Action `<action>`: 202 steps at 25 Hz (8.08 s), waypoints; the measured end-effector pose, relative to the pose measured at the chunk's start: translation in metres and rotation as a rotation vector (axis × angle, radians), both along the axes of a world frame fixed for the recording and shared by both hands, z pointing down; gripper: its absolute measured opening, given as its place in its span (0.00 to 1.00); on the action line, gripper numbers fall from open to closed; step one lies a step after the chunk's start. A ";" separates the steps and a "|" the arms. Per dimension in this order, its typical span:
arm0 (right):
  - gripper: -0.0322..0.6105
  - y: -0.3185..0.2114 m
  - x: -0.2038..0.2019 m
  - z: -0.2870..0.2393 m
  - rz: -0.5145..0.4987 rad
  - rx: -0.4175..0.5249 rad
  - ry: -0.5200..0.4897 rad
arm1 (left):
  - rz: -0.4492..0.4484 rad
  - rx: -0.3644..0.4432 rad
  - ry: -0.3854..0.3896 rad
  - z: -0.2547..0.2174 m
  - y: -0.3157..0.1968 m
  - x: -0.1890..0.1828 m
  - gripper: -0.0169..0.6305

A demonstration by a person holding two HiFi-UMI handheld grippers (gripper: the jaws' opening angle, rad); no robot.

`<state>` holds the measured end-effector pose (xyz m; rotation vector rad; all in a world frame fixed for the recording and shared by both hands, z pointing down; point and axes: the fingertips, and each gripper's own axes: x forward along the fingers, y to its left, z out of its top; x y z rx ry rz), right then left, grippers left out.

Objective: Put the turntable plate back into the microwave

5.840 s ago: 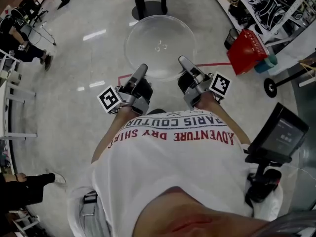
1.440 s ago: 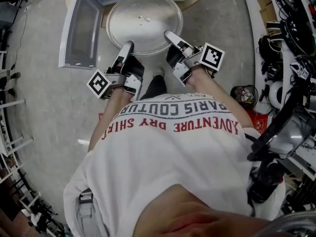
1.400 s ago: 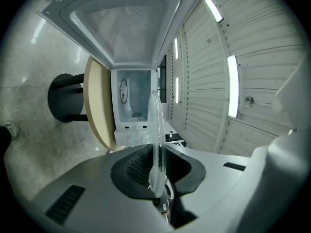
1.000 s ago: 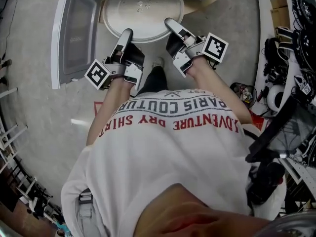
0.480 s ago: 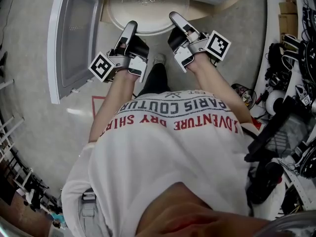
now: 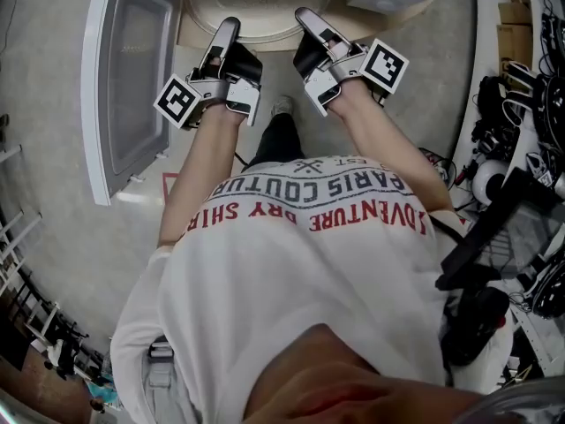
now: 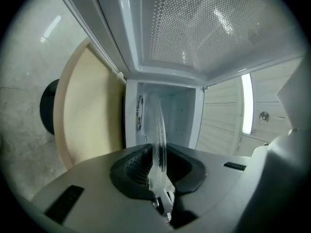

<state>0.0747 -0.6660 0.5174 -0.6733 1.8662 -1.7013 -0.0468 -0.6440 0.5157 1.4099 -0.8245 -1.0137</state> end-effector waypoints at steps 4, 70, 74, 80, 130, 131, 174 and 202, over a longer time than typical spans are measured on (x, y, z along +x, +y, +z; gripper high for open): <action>0.10 -0.023 -0.019 -0.001 0.010 -0.010 0.005 | -0.002 -0.008 0.000 -0.001 -0.025 -0.019 0.09; 0.11 -0.084 -0.056 0.034 0.000 -0.095 0.027 | 0.000 -0.109 -0.010 0.035 -0.084 -0.011 0.08; 0.11 -0.091 -0.058 0.034 0.007 -0.096 0.016 | -0.007 -0.101 -0.008 0.035 -0.092 -0.015 0.08; 0.11 -0.106 -0.060 0.026 0.018 -0.082 0.013 | -0.021 -0.094 0.004 0.027 -0.108 -0.016 0.08; 0.05 -0.106 -0.084 0.030 -0.055 -0.161 0.117 | -0.010 -0.099 -0.093 0.030 -0.130 -0.021 0.03; 0.05 -0.103 -0.085 0.030 -0.070 -0.161 0.112 | -0.014 -0.100 -0.092 0.031 -0.130 -0.022 0.03; 0.05 0.433 0.021 -0.173 -0.509 0.851 0.869 | 0.600 0.633 -1.353 -0.188 0.412 0.122 0.03; 0.05 0.867 -0.120 -0.192 -0.380 0.797 1.018 | 0.669 0.644 -1.232 -0.207 0.849 -0.026 0.03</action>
